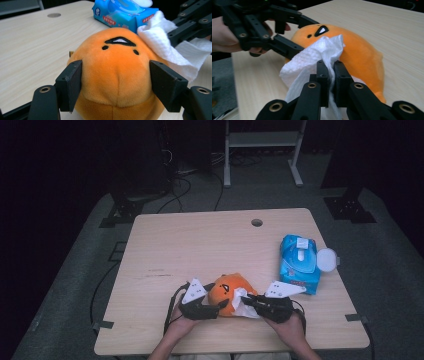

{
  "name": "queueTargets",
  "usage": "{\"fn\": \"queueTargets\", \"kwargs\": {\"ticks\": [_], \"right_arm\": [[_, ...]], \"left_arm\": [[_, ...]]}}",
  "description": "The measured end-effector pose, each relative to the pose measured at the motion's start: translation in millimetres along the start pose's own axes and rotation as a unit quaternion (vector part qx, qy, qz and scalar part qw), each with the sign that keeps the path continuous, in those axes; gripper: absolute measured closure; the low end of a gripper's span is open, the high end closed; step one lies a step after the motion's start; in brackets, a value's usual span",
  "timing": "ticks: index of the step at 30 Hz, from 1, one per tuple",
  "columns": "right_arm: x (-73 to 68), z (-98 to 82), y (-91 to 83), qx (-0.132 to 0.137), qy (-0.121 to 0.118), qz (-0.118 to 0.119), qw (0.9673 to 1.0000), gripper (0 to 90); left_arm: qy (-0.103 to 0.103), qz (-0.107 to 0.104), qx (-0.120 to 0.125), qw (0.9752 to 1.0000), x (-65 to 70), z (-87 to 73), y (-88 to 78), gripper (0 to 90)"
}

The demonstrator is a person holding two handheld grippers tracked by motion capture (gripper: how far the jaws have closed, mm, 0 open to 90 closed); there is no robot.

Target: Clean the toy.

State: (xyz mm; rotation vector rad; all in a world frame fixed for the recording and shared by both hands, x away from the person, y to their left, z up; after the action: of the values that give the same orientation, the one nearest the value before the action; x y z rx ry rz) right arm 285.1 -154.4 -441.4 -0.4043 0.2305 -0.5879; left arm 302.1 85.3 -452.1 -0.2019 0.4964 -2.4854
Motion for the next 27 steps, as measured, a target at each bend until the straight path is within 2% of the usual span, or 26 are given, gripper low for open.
{"fn": "queueTargets", "kwargs": {"ticks": [2,4,5,6,7,8,9,10,11,12,13,15,16,17,18,19,20,21,23,25,26,27], "right_arm": [[6.9,-2.2,0.3,0.0,0.015,-0.009,0.9998,83.9],[16.6,-7.4,-1.9,-0.006,0.023,-0.029,0.9993,83.9],[19.8,-8.3,-4.0,-0.005,0.035,-0.03,0.9989,83.9],[18.6,-7.5,-4.2,-0.005,0.033,-0.029,0.999,83.9],[14.3,-5.6,-3.1,-0.006,0.024,-0.026,0.9994,83.9],[9.9,-3.8,-1.6,-0.005,0.019,-0.017,0.9997,83.9],[1.8,-0.6,1.6,-0.001,0.007,0.0,1.0,83.8],[-3.0,1.5,3.4,-0.001,-0.005,0.004,1.0,83.7],[-7.7,4.7,5.1,-0.004,-0.027,-0.003,0.9996,83.8],[-7.3,5.8,4.9,-0.006,-0.031,-0.008,0.9995,83.8],[-1.8,5.7,3.2,-0.002,-0.023,-0.015,0.9996,83.9],[10.7,1.0,-0.5,-0.004,-0.011,-0.039,0.9992,84.0],[14.7,-1.5,-1.4,-0.005,-0.001,-0.043,0.9991,84.1],[18.5,-5.0,-1.8,-0.003,0.017,-0.036,0.9992,84.1],[18.1,-5.8,-1.1,0.0,0.021,-0.032,0.9993,84.1],[13.2,-4.9,0.9,0.001,0.018,-0.023,0.9996,84.1],[8.6,-3.3,2.9,0.003,0.015,-0.012,0.9998,84.1],[0.6,0.0,6.0,0.005,0.0,-0.001,1.0,84.0],[-5.1,4.2,7.2,0.008,-0.016,-0.002,0.9998,84.0],[2.2,4.3,4.4,0.013,-0.004,-0.013,0.9998,84.1],[7.3,1.9,3.4,0.01,0.002,-0.026,0.9996,84.2],[11.2,-0.4,2.9,0.008,0.006,-0.033,0.9994,84.2]], "left_arm": [[-0.011,-0.001,0.004,0.9999,-1.3,-0.7,-1.4,27.0],[-0.026,0.01,0.0,0.9996,-1.3,-0.3,-3.8,18.4],[-0.025,0.009,-0.003,0.9997,-1.3,-0.7,-3.8,17.6],[-0.024,0.004,-0.009,0.9997,-0.9,-1.6,-2.8,18.8],[-0.021,0.0,-0.009,0.9997,-0.4,-2.2,-1.9,23.6],[-0.01,0.0,-0.009,0.9999,0.8,-1.7,-1.2,25.4],[0.0,-0.001,-0.009,1.0,2.2,-0.7,-1.0,28.8],[0.02,0.001,-0.01,0.9997,4.7,0.9,-1.1,29.9],[0.027,0.002,-0.009,0.9996,5.2,1.4,-1.3,30.9],[0.021,-0.001,-0.007,0.9997,4.5,1.7,-2.3,31.2],[0.018,-0.003,-0.005,0.9998,3.3,1.7,-3.1,30.8],[-0.005,0.013,0.0,0.9999,0.6,2.0,-4.8,21.8],[-0.022,0.016,-0.003,0.9996,-0.9,1.6,-4.3,17.2],[-0.026,0.014,-0.008,0.9995,-1.3,0.8,-3.8,15.4],[-0.02,0.006,-0.018,0.9996,0.1,-0.9,-1.6,16.7],[-0.006,0.004,-0.02,0.9998,2.6,-1.5,-0.4,24.0],[0.021,0.006,-0.021,0.9995,6.8,-0.3,0.9,26.4],[0.034,0.006,-0.021,0.9992,8.7,1.3,1.2,29.7],[0.054,0.006,-0.02,0.9983,11.1,3.6,1.1,31.8],[0.04,0.003,-0.014,0.9991,8.7,3.1,-0.4,31.2],[0.031,0.008,-0.01,0.9994,7.4,3.1,-1.1,27.2],[0.011,0.016,-0.007,0.9998,5.5,3.3,-2.0,21.9]]}}
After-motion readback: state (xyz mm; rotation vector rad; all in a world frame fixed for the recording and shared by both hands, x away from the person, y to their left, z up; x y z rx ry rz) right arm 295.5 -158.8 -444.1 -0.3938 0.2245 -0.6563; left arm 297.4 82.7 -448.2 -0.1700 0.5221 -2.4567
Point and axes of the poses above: each handheld gripper's, and its own axes: y roughly forward along the jaws, z roughly out of its top, x roughly to its right, the point moved 2 cm from there along y, roughly forward along the jaws
